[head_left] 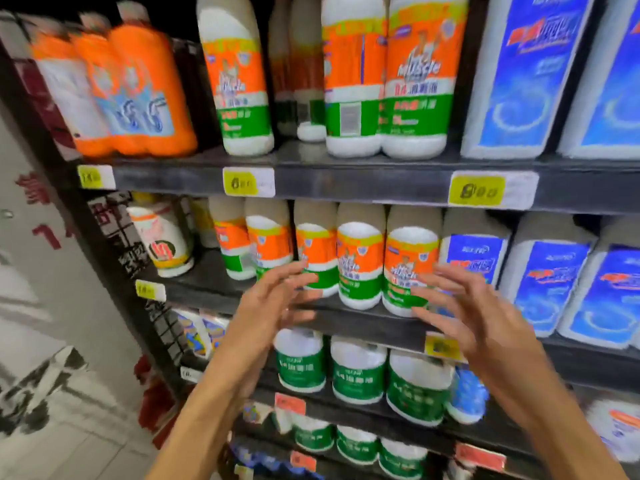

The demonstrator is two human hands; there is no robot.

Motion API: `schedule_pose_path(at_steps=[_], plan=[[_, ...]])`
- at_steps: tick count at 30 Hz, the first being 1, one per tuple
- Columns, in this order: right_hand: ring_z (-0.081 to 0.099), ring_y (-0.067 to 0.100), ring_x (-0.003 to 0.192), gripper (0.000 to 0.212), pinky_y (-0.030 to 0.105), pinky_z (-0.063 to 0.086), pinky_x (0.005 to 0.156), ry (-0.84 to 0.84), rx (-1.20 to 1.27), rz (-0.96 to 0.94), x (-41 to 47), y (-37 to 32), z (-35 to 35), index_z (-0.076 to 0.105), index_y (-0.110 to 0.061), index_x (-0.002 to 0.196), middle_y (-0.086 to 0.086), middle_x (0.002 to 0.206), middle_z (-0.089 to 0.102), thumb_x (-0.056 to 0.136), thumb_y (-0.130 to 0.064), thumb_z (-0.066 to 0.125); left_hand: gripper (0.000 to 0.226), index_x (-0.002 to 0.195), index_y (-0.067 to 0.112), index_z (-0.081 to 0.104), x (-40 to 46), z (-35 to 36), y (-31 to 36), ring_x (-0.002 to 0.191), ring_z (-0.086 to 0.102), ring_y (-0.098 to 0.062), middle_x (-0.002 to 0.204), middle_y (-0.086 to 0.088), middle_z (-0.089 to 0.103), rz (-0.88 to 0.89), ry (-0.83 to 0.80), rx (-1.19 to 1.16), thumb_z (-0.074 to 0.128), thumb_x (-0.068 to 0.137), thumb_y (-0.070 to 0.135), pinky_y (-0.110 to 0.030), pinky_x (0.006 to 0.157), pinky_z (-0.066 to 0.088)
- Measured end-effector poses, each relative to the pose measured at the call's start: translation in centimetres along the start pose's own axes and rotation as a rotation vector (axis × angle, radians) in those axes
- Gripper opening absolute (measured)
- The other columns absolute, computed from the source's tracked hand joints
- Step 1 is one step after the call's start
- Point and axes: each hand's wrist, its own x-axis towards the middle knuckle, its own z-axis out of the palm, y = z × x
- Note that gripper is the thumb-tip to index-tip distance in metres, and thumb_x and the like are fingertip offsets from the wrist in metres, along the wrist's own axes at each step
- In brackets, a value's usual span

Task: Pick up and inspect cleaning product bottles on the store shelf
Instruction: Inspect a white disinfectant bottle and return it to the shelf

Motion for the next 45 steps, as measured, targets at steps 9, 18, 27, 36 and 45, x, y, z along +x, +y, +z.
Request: schedule_pose_path(at_steps=[9, 18, 27, 36, 45], plan=[[0.058, 0.009, 0.116, 0.037, 0.024, 0.047, 0.097, 0.012, -0.196, -0.638, 8.8, -12.7, 10.0, 0.057, -0.021, 0.116, -0.006, 0.119, 0.064, 0.081, -0.033, 0.06, 0.043, 0.132, 0.011, 0.043, 13.0, 4.8, 13.0, 0.115, 0.051, -0.01, 0.128, -0.005, 0.054, 0.528, -0.067, 0.017, 0.053, 0.092, -0.001, -0.019, 0.095, 0.044], [0.037, 0.01, 0.135, 0.05, 0.01, 0.033, 0.103, 0.021, -0.429, -0.654, 14.9, -14.7, 13.9, 0.034, -0.007, 0.142, 0.007, 0.146, 0.041, 0.095, -0.009, 0.052, 0.111, 0.145, 0.01, 0.014, 19.0, 9.4, 12.9, 0.126, 0.048, -0.022, 0.141, -0.009, 0.043, 0.477, -0.078, 0.36, 0.08, 0.06, 0.036, -0.042, 0.107, 0.039], [0.052, -0.009, 0.107, 0.032, 0.012, 0.045, 0.09, 0.022, -0.505, -0.702, 15.4, -15.3, 14.6, 0.044, -0.019, 0.131, -0.013, 0.121, 0.054, 0.1, -0.015, 0.044, 0.063, 0.127, 0.017, 0.051, 17.7, 8.1, 11.9, 0.103, 0.064, -0.011, 0.118, -0.002, 0.065, 0.496, -0.027, 0.152, 0.081, 0.072, 0.019, -0.026, 0.089, 0.052], [0.068, 0.022, 0.097, 0.046, 0.032, 0.057, 0.08, -0.321, -0.247, -0.446, 15.7, -17.9, 15.6, 0.052, -0.011, 0.126, 0.011, 0.111, 0.068, 0.086, -0.028, 0.064, 0.041, 0.095, 0.038, 0.069, 10.5, 4.9, 11.2, 0.091, 0.071, -0.019, 0.1, 0.001, 0.074, 0.343, -0.325, -0.113, 0.076, 0.056, 0.045, -0.034, 0.074, 0.059], [0.069, 0.027, 0.093, 0.038, 0.038, 0.057, 0.075, -0.222, -0.135, -0.384, 15.0, -13.9, 15.2, 0.058, -0.013, 0.116, 0.01, 0.101, 0.07, 0.082, -0.025, 0.067, 0.064, 0.118, 0.041, 0.058, 8.8, 3.0, 8.1, 0.1, 0.069, -0.016, 0.112, 0.004, 0.07, 0.233, -0.294, -0.117, 0.076, 0.058, 0.056, -0.035, 0.079, 0.057]])
